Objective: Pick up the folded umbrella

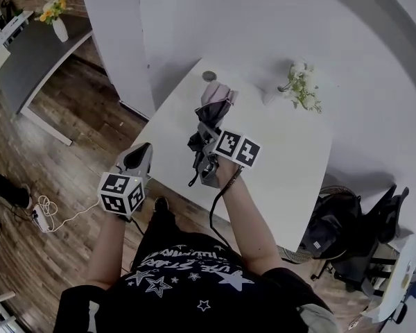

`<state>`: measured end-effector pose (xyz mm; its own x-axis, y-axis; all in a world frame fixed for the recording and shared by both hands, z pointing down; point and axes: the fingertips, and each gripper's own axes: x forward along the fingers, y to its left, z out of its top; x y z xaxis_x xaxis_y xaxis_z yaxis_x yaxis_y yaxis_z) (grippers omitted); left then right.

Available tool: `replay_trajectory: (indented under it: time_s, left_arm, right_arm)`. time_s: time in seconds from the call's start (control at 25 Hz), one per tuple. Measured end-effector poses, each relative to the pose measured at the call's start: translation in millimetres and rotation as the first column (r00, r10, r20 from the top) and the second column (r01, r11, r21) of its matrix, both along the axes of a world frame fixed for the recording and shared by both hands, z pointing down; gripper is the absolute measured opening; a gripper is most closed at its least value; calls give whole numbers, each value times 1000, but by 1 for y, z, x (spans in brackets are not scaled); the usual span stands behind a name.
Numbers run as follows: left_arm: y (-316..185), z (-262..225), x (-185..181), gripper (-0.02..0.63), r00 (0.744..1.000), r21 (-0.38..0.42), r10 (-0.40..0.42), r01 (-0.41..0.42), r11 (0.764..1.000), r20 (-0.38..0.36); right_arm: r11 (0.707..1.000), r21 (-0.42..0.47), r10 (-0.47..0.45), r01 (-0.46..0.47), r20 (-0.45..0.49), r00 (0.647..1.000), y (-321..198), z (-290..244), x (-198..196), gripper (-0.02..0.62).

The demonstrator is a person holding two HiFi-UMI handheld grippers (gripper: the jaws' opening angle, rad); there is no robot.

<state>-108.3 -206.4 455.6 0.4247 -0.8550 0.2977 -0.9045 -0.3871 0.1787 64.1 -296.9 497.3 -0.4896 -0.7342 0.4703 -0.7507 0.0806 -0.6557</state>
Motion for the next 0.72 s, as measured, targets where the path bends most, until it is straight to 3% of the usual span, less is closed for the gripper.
replay_trajectory:
  time_s: [0.72]
  left_arm:
    - [133,14,65,3,998,3,-68,68,998,12]
  right_arm:
    - [989,76,-125,125,-15,992,152,-3,68,233]
